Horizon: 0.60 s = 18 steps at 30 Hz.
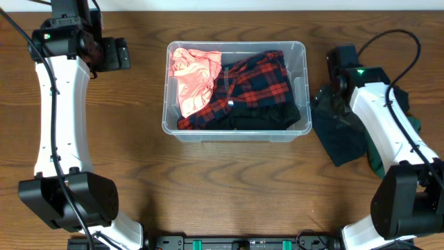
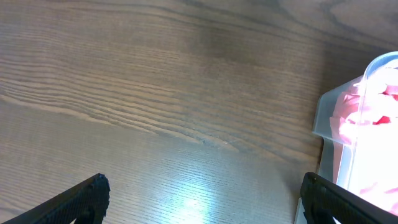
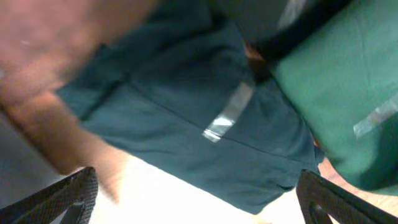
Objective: Pack container
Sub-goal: 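Move the right gripper to the dark green clothes and grasp them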
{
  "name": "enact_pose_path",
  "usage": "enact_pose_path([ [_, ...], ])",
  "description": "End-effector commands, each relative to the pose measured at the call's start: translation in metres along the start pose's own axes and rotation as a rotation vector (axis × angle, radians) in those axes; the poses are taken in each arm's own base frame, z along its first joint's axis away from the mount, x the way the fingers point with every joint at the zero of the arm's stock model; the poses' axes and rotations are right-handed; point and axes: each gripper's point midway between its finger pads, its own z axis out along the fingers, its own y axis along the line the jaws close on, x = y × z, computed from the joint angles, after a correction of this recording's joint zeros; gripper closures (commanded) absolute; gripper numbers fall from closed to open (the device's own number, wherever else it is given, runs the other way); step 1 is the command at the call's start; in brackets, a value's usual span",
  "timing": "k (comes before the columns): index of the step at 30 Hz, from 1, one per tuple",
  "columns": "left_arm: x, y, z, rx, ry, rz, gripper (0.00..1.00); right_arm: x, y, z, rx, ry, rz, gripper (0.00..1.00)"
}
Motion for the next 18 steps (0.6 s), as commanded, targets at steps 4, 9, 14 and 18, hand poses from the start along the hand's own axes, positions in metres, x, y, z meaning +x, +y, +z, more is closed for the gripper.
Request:
enact_pose_path([
  [4,0.003,0.002,0.004,-0.007,0.015,-0.007,0.02,0.021,-0.005,0.014,-0.024,0.086,-0.076,0.01],
  [9,0.003,0.002,0.004,-0.007,0.015,-0.006,0.02,0.042,-0.012,0.026,-0.017,0.149,-0.188,0.01],
  [14,0.003,0.002,0.004,-0.007,0.015,-0.007,0.02,0.062,-0.024,0.039,0.015,0.200,-0.246,0.01],
  [18,0.003,0.002,0.004,-0.007,0.015,-0.007,0.02,0.072,-0.028,0.051,0.017,0.210,-0.274,0.01],
])
